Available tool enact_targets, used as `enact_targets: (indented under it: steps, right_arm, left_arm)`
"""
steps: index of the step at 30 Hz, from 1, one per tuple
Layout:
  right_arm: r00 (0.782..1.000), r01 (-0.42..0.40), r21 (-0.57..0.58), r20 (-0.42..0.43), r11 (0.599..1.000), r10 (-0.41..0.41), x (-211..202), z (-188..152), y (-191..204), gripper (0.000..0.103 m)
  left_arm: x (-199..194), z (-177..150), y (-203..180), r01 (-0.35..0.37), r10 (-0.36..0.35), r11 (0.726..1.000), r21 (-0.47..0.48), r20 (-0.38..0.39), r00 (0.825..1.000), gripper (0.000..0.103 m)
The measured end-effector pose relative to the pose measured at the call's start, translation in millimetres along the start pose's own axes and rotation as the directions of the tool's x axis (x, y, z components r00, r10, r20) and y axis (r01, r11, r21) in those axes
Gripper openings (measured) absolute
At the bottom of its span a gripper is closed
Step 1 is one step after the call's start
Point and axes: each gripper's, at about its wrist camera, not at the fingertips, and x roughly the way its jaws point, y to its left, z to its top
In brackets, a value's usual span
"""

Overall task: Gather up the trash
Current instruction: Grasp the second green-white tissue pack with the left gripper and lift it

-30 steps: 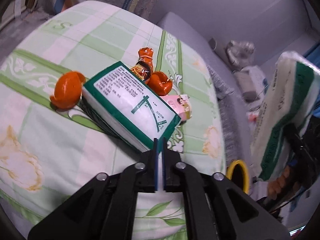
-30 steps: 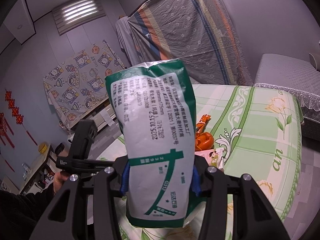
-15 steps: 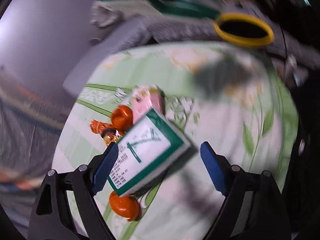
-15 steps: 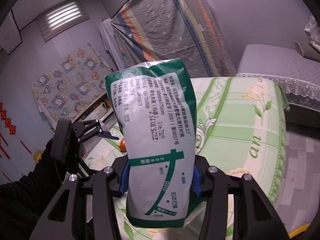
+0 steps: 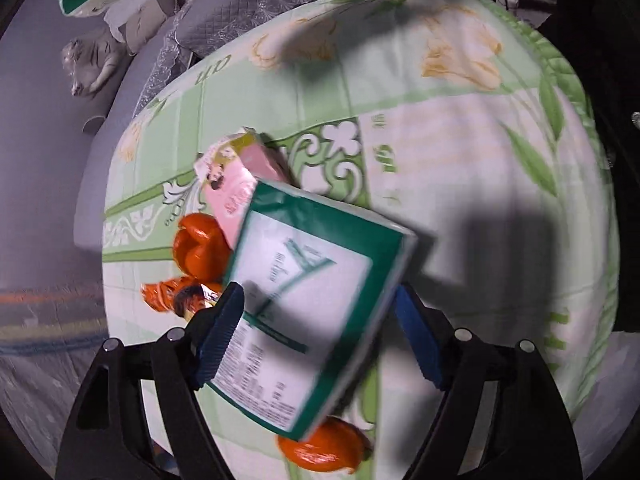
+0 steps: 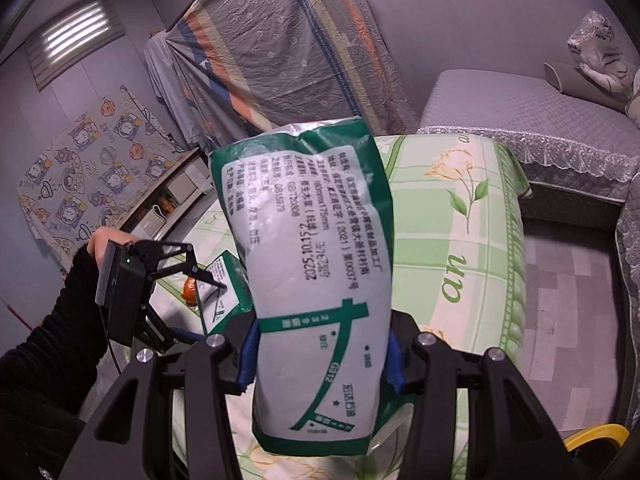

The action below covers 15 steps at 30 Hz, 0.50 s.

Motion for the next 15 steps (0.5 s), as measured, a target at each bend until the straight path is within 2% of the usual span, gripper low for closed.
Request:
enact_targets:
  steps: [2, 4, 5, 7, 9, 11, 15]
  right_arm:
    - [1.0, -0.003, -0.002, 0.0, 1.0, 0.003, 1, 0, 0, 0.047]
    - [1.0, -0.016, 0.011, -0.004, 1.0, 0.016, 4, 1, -2, 0.047]
    - [1.0, -0.017, 0.011, -0.008, 1.0, 0.017, 5, 2, -2, 0.047]
    - [1.0, -0.017, 0.016, -0.011, 1.0, 0.018, 6, -1, -2, 0.047]
    - [0.999, -0.032, 0.022, -0.018, 0.999, 0.032, 7, -1, -3, 0.047]
    - [0.999, -0.035, 0.029, -0.018, 0.999, 0.036, 8, 0, -3, 0.047]
    - [0.998, -0.056, 0.027, -0.015, 0.998, 0.056, 10, -1, -4, 0.047]
  left_arm:
    - [3, 3, 6, 0.006, -0.006, 1.0, 0.025, 0.015, 1.0, 0.08]
    - [9, 11, 9, 0.007, -0.007, 0.999, 0.05, 0.013, 1.0, 0.087]
    - [11, 13, 8, 0.003, -0.004, 0.998, 0.061, 0.01, 1.0, 0.087]
    - [3, 12, 7, -0.036, 0.034, 0.996, 0.085, 0.028, 0.999, 0.087]
    - [-4, 13, 12, -0.063, 0.061, 0.996, 0.063, 0.032, 0.998, 0.093]
    - [3, 15, 21, -0.016, 0.016, 0.999, 0.041, 0.002, 1.0, 0.094]
    - [28, 21, 19, 0.077, -0.071, 0.994, 0.081, -0.068, 0.995, 0.094]
